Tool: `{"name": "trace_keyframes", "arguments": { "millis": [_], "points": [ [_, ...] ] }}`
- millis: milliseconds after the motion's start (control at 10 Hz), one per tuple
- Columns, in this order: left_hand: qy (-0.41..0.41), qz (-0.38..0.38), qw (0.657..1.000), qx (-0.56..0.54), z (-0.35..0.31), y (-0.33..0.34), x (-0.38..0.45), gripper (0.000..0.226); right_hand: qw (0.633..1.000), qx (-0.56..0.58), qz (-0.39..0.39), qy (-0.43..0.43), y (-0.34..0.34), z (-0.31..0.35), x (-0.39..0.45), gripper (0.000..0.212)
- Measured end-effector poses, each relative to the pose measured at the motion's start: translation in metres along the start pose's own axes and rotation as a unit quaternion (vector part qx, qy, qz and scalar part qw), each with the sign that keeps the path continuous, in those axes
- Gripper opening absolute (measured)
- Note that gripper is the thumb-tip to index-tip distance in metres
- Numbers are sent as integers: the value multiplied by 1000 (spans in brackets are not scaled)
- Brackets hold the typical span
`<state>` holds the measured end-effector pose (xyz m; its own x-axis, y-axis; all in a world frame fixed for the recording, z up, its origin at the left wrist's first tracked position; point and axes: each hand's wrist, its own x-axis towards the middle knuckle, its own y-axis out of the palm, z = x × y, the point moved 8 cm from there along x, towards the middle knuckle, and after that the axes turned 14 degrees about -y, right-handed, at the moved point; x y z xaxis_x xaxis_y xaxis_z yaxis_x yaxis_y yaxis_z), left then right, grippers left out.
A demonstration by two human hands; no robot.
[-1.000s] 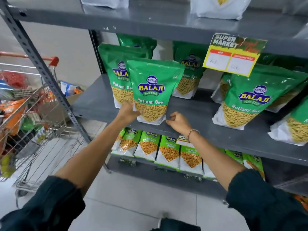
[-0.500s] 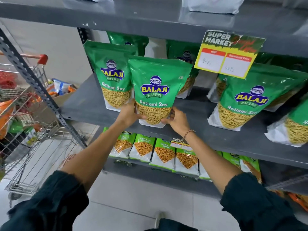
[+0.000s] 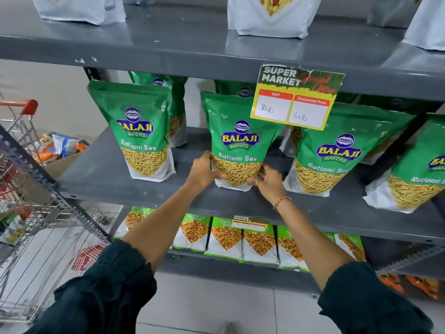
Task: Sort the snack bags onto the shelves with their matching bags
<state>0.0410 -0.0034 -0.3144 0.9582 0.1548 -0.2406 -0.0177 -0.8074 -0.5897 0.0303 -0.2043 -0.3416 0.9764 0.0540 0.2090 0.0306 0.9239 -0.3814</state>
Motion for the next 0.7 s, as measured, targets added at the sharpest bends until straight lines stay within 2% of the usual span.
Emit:
{"name": "trace_keyframes", "arguments": {
  "millis": [400, 600, 700],
  "points": [
    [11, 12, 1000, -18, 0, 8, 1, 69, 999, -33, 12, 3, 2, -7, 3, 52],
    [17, 18, 1000, -2, 3, 9, -5, 77, 994, -87, 68, 14, 6, 1, -5, 59],
    [13, 27, 1000, -5, 9, 11, -12, 79, 992, -122, -30, 3, -5, 4, -22, 63]
  ]
}}
